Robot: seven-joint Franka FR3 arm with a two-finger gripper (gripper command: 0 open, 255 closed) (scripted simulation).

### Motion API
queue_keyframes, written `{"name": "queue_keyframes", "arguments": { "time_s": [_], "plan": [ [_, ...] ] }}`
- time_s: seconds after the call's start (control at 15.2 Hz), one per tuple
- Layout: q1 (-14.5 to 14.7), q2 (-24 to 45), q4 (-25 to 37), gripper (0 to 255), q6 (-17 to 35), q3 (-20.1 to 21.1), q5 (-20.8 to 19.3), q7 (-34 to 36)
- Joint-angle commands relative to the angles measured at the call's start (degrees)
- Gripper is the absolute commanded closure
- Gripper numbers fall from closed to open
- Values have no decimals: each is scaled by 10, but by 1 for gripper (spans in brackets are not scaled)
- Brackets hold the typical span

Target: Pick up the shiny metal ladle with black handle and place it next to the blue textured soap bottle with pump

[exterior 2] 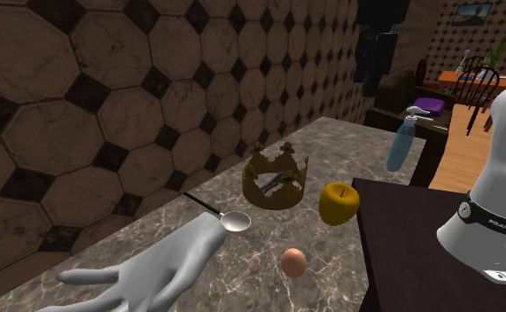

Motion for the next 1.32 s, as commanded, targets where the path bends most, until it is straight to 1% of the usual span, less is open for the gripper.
{"name": "queue_keyframes", "arguments": {
  "time_s": [0.0, 0.26, 0.59, 0.92, 1.25],
  "plan": [
    [-3, 31, -9, 0, 45, 7, 7, 21],
    [-10, 99, -18, 0, 131, 17, 15, 56],
    [-21, 198, -9, 0, 232, 28, 19, 99],
    [-31, 307, 21, 0, 322, 35, 13, 143],
    [-36, 420, 72, 0, 396, 36, 0, 188]
  ]
}}
